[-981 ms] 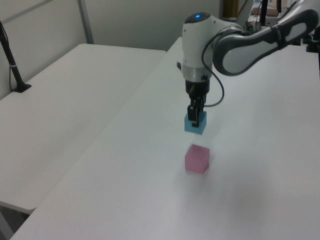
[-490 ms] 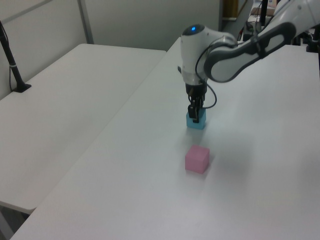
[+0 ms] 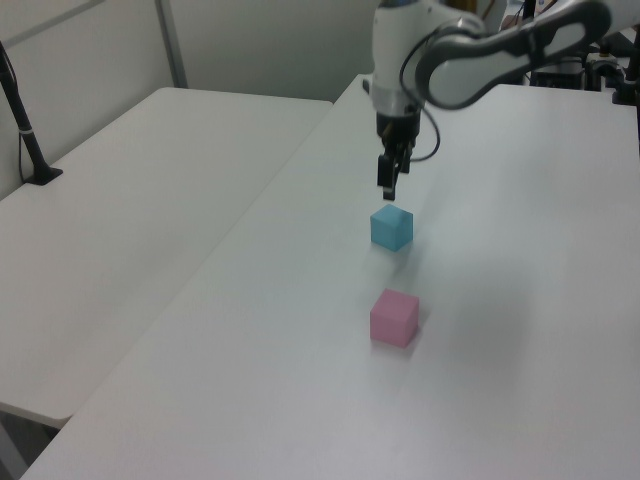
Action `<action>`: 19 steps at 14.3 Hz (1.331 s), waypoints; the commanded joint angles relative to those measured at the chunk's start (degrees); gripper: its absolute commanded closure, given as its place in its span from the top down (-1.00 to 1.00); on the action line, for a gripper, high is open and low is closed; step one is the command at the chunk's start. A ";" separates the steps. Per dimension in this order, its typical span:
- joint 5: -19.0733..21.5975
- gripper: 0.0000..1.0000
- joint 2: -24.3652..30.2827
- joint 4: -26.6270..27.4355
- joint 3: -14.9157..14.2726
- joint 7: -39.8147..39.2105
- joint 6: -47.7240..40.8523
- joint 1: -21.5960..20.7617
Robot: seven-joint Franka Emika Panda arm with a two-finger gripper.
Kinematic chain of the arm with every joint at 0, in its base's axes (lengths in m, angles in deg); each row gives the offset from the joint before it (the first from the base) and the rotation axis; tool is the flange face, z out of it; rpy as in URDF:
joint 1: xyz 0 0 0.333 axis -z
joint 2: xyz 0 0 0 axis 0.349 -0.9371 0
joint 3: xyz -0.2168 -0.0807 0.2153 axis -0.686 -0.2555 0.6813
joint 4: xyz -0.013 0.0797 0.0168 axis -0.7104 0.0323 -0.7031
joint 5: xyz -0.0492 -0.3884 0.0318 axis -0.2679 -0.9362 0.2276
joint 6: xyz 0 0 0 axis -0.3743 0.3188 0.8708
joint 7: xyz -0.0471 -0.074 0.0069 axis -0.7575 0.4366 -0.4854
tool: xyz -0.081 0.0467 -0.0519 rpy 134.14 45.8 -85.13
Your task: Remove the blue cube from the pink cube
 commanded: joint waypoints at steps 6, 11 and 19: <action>1.02 1.00 16.75 2.24 0.53 -1.76 -17.20 1.46; 1.11 1.00 19.13 2.33 2.20 -2.02 -19.32 6.56; 3.21 1.00 19.05 2.15 1.41 -2.03 -19.76 6.82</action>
